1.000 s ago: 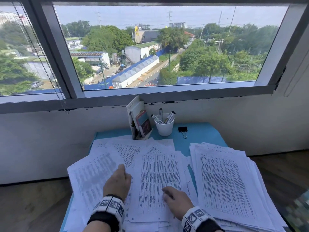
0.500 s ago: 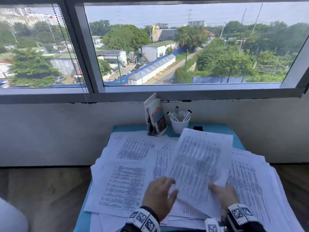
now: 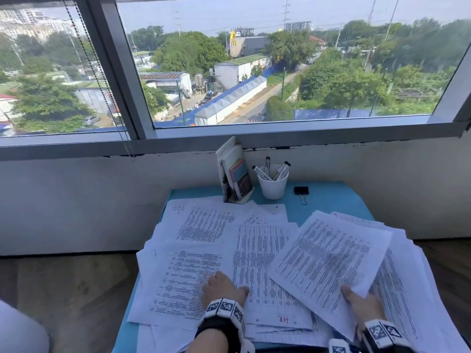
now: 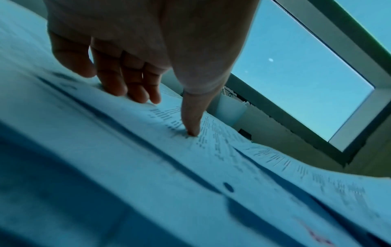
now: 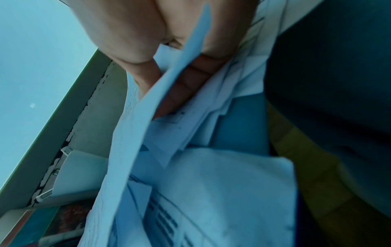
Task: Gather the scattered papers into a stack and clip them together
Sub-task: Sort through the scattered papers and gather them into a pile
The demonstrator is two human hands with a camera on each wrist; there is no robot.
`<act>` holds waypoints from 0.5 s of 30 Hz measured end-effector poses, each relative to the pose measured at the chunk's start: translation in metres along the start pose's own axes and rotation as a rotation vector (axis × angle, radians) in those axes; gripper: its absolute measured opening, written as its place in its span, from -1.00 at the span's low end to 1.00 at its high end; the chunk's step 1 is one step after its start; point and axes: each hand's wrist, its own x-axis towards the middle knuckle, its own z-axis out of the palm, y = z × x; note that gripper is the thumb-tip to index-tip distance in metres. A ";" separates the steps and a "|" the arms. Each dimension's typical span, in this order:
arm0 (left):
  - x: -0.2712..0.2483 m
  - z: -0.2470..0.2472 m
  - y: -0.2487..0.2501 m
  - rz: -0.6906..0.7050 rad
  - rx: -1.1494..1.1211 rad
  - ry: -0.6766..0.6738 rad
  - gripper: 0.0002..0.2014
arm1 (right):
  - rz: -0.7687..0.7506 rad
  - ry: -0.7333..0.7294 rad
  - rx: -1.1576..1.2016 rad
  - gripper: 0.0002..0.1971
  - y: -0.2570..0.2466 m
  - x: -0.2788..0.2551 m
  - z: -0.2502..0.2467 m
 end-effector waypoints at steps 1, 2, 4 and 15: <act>-0.001 0.000 0.000 -0.016 -0.016 0.010 -0.17 | -0.001 -0.001 0.003 -0.54 0.001 0.001 0.000; -0.003 -0.001 0.000 -0.043 -0.006 0.027 -0.11 | -0.012 -0.005 0.003 -0.55 0.003 0.002 0.000; -0.005 0.000 -0.002 -0.094 0.060 0.051 0.01 | -0.023 -0.019 -0.021 -0.56 0.004 0.003 0.001; 0.006 0.002 0.003 -0.137 0.080 0.029 0.06 | -0.038 -0.002 -0.082 -0.56 0.004 0.005 0.001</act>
